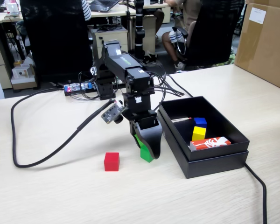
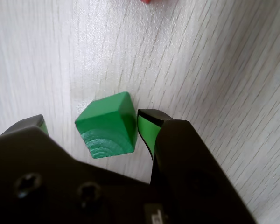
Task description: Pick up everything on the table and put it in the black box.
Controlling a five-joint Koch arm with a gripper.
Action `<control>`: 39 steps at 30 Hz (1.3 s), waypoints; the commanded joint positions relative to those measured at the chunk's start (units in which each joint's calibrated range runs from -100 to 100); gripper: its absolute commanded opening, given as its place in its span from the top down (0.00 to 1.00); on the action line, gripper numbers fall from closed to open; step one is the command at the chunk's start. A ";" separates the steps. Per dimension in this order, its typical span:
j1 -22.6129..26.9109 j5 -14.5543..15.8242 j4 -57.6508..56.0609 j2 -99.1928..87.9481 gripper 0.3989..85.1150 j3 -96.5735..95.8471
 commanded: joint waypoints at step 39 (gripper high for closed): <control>14.95 6.11 -3.18 -10.91 0.62 1.27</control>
